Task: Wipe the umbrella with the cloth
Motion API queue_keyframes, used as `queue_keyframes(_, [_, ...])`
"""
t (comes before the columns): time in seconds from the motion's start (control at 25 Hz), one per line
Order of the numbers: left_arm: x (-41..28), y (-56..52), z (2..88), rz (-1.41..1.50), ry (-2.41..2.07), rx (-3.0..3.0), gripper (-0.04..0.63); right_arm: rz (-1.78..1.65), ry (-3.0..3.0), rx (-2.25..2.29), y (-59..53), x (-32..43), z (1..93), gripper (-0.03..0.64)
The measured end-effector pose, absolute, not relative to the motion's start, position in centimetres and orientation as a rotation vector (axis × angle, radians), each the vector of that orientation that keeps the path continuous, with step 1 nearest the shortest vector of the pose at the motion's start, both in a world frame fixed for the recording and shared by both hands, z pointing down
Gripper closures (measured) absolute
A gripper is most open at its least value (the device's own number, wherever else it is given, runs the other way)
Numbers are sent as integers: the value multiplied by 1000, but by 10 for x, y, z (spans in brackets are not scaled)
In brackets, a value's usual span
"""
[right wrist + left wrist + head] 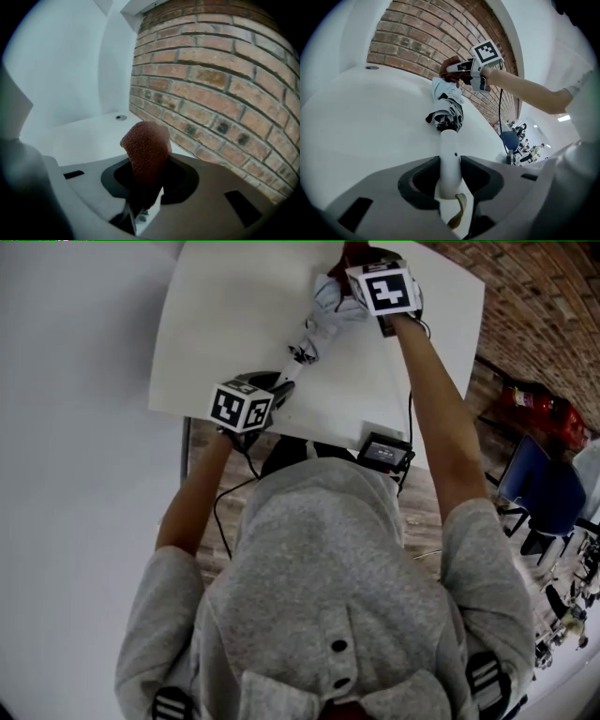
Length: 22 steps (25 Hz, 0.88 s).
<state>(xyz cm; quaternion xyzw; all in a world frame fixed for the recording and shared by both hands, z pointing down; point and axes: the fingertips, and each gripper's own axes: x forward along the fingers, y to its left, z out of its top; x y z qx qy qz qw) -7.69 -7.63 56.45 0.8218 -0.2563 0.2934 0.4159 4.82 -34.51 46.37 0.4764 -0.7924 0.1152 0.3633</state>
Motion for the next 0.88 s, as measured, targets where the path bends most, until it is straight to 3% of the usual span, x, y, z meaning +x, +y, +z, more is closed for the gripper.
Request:
queue_keyframes(0.24, [-77, -76, 565, 734, -632, 2062, 443, 350, -1911, 1339, -342, 112, 485, 515])
queue_keyframes(0.88, [-76, -76, 564, 730, -592, 2064, 443, 775, -1964, 1535, -238, 91, 521, 517])
